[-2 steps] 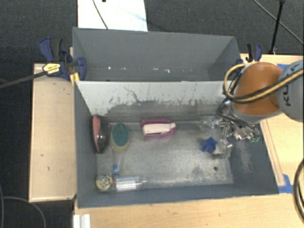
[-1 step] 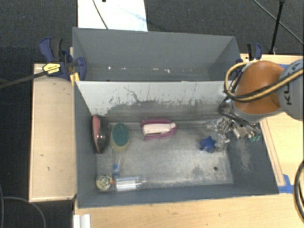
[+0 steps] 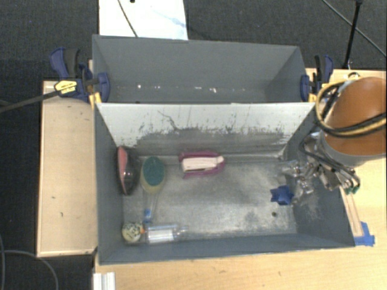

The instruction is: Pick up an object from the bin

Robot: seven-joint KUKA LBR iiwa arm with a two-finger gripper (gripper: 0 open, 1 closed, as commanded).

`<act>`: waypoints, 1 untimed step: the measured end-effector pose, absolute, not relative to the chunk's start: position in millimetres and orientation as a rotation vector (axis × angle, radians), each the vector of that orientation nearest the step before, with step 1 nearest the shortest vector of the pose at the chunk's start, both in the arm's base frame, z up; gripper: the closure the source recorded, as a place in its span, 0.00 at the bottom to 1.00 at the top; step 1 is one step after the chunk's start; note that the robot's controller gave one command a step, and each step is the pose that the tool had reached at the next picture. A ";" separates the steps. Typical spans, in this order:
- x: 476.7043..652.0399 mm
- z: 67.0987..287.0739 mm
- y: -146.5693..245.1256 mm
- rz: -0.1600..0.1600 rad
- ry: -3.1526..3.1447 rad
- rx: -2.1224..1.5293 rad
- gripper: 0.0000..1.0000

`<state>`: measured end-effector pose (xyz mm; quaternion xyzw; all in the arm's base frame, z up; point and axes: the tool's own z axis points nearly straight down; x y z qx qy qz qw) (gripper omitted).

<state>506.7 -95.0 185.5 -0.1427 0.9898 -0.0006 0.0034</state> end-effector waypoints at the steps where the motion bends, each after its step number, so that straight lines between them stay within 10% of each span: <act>1: 533.2 266.1 -121.4 -0.007 3.062 -0.662 1.00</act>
Offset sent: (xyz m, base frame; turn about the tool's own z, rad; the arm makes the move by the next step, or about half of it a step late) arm 0.0241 -0.0252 0.0766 -0.1414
